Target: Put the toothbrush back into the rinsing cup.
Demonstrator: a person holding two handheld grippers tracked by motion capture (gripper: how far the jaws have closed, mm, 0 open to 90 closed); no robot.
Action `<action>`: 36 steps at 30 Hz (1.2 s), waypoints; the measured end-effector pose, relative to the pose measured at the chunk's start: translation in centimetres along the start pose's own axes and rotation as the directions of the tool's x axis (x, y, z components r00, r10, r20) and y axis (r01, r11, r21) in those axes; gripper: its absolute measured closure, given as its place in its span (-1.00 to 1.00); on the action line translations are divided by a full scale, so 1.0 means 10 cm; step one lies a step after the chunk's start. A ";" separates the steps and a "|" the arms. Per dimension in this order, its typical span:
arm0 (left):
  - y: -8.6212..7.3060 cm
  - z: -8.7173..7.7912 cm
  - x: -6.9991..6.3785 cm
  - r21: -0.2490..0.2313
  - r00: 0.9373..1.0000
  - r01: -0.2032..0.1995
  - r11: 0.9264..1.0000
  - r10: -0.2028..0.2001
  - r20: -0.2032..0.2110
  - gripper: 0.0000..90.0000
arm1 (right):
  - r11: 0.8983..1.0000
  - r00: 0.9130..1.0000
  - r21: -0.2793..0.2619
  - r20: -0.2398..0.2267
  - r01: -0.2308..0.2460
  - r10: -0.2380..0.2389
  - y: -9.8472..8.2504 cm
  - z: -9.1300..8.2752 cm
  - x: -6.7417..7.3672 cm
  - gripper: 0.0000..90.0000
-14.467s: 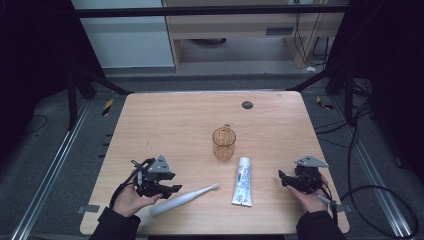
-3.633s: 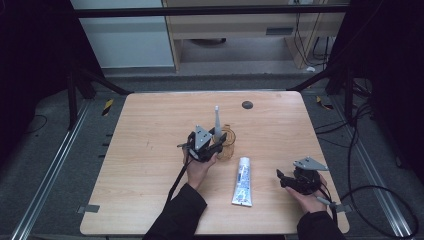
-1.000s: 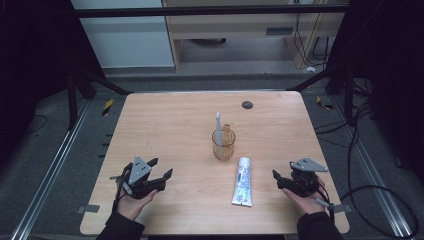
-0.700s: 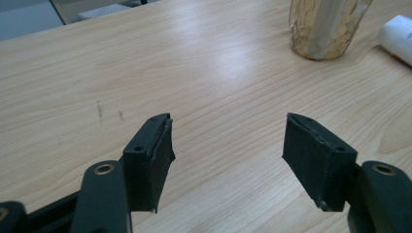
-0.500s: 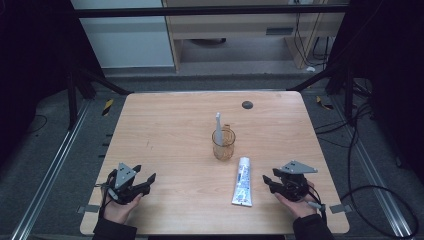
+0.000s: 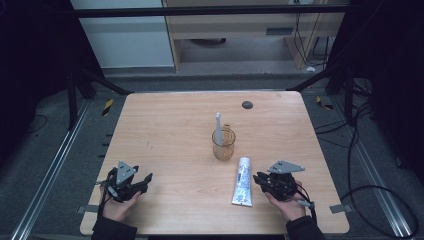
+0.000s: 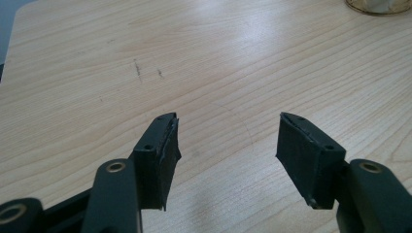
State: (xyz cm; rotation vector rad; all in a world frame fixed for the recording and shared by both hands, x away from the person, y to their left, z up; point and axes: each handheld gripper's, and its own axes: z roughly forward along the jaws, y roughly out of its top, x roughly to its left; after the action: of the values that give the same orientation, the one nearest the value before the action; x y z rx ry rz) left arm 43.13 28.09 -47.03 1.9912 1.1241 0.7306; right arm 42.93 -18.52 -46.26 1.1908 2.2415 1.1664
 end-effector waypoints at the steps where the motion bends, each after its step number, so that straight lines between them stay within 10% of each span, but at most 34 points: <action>1: 0.00 0.00 0.00 -0.001 1.000 0.001 1.000 -0.001 -0.001 -0.12 | 1.000 1.000 -0.002 -0.003 -0.001 0.001 0.02 0.01 0.00 0.78; 14: 0.02 0.01 0.01 -0.011 1.000 0.006 1.000 -0.006 0.005 -0.11 | 0.997 0.999 -0.065 -0.003 -0.039 0.038 0.23 0.25 -0.04 1.00; 36: 0.00 0.04 0.01 0.002 1.000 0.004 1.000 -0.004 0.010 -0.14 | 1.000 1.000 0.007 -0.002 0.001 -0.001 0.36 0.77 0.00 1.00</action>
State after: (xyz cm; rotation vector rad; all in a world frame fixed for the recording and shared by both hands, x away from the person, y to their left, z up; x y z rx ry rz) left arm 43.53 28.03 -47.24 1.9918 1.1225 0.7166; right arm 49.57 -13.49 -48.00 1.1921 2.2487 1.1606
